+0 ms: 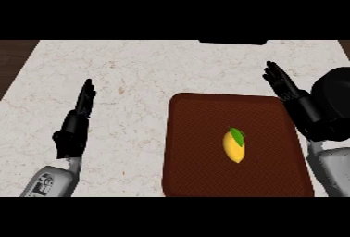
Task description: Pick the lemon from the tray and place it in the pot
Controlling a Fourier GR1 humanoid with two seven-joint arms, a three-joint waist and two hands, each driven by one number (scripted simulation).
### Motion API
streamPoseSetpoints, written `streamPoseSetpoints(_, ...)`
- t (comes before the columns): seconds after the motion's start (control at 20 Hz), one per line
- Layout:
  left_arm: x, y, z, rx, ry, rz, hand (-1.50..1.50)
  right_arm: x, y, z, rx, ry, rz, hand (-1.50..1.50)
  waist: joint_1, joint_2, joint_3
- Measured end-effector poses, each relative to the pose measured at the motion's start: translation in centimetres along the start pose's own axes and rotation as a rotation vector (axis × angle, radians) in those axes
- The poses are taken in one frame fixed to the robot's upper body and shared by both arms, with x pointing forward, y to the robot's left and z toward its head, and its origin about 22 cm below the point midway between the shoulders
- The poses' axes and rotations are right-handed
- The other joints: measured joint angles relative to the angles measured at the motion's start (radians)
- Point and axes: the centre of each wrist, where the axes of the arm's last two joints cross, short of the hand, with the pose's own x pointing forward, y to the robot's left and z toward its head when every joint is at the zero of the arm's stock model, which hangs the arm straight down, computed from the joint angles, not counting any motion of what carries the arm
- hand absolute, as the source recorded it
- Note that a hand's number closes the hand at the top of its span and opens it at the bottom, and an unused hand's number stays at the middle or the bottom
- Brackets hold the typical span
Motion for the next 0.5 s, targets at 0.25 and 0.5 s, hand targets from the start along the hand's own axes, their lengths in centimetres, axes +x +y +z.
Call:
streamPoseSetpoints(0.25,-1.7,0.0,1.1,-0.111,0.142,0.023,0.00,-0.9,4.3,0.2,0.058,0.119,0.017,1.50,-0.039,-0.019,0.000)
streamPoseSetpoints(0.5,-3.5,-0.3,2.8,-0.221,0.298,0.061,0.00,-0.8,3.6,0.9,-0.158,0.082,0.283,-1.50,-0.087,-0.033,-0.003)
